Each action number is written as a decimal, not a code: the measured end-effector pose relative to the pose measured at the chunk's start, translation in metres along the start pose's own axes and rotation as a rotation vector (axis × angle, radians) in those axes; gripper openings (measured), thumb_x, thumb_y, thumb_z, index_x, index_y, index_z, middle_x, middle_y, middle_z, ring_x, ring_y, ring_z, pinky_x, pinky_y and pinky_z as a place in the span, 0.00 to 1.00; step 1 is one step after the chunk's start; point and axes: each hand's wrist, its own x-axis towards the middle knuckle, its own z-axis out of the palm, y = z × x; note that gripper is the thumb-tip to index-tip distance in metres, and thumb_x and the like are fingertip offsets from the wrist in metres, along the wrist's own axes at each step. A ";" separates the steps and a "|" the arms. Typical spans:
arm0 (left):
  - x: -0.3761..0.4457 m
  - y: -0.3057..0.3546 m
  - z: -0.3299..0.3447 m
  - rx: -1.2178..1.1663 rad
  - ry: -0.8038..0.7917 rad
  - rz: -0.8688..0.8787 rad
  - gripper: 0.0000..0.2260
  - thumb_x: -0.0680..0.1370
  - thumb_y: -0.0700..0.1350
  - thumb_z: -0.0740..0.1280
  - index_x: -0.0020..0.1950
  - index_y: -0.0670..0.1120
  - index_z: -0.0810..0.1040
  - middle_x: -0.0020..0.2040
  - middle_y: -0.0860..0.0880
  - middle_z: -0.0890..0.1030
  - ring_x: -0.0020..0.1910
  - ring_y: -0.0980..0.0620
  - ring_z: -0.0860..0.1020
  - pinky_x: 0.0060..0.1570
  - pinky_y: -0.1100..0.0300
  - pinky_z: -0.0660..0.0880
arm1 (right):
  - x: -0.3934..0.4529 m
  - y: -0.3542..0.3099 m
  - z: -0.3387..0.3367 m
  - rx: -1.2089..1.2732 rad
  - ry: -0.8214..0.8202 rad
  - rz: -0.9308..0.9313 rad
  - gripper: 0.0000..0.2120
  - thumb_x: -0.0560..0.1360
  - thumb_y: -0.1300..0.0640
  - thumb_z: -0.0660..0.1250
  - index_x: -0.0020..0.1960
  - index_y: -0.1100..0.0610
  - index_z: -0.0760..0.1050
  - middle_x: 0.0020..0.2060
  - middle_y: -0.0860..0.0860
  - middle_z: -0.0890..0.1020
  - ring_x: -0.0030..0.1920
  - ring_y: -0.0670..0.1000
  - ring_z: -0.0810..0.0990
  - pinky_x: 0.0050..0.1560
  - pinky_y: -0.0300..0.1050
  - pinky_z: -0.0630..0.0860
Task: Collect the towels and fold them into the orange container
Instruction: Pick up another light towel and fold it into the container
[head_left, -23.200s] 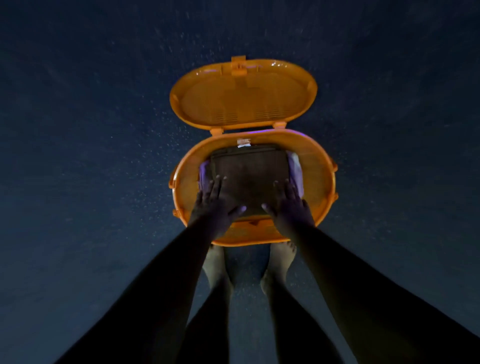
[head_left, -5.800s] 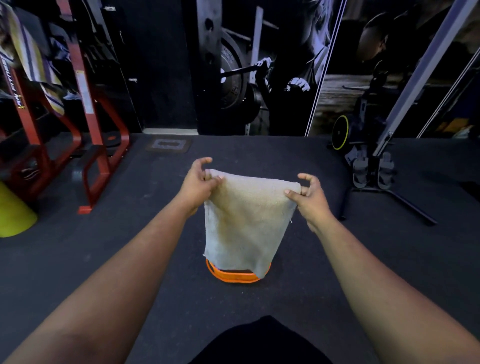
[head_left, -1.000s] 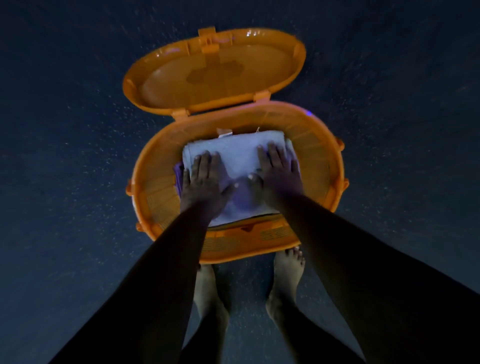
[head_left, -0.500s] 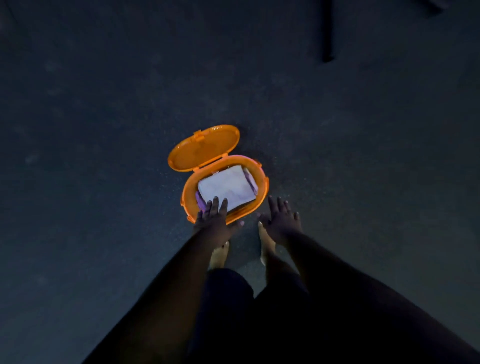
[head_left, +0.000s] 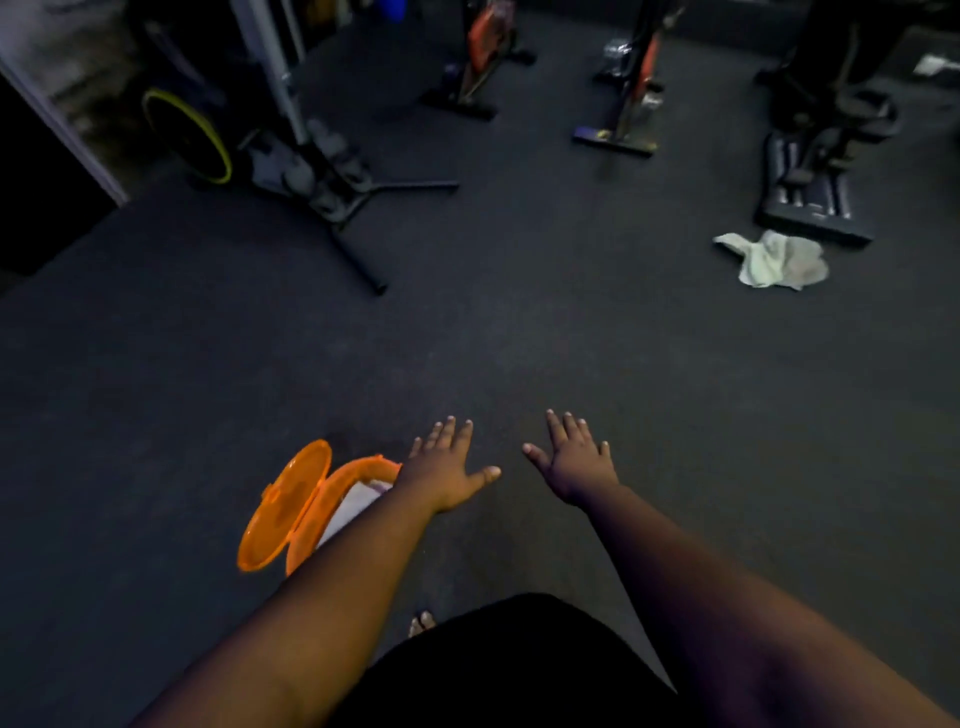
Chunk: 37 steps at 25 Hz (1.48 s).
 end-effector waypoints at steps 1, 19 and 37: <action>0.004 0.024 -0.010 0.030 0.011 0.040 0.44 0.78 0.73 0.53 0.84 0.50 0.42 0.84 0.46 0.41 0.83 0.46 0.43 0.80 0.45 0.45 | -0.005 0.020 -0.016 0.026 0.035 0.029 0.40 0.80 0.29 0.49 0.83 0.48 0.43 0.83 0.51 0.47 0.82 0.54 0.44 0.78 0.65 0.48; 0.154 0.456 -0.121 0.149 0.191 0.405 0.44 0.78 0.74 0.53 0.84 0.51 0.41 0.84 0.48 0.41 0.83 0.49 0.42 0.80 0.47 0.44 | 0.005 0.396 -0.271 0.162 0.400 0.314 0.40 0.79 0.28 0.48 0.83 0.47 0.42 0.83 0.50 0.46 0.82 0.54 0.42 0.78 0.65 0.46; 0.476 0.681 -0.235 0.268 0.063 0.521 0.43 0.78 0.73 0.53 0.84 0.51 0.41 0.84 0.48 0.41 0.83 0.49 0.43 0.81 0.46 0.46 | 0.254 0.595 -0.457 0.225 0.388 0.484 0.40 0.78 0.27 0.47 0.83 0.46 0.40 0.83 0.50 0.45 0.82 0.53 0.41 0.79 0.65 0.45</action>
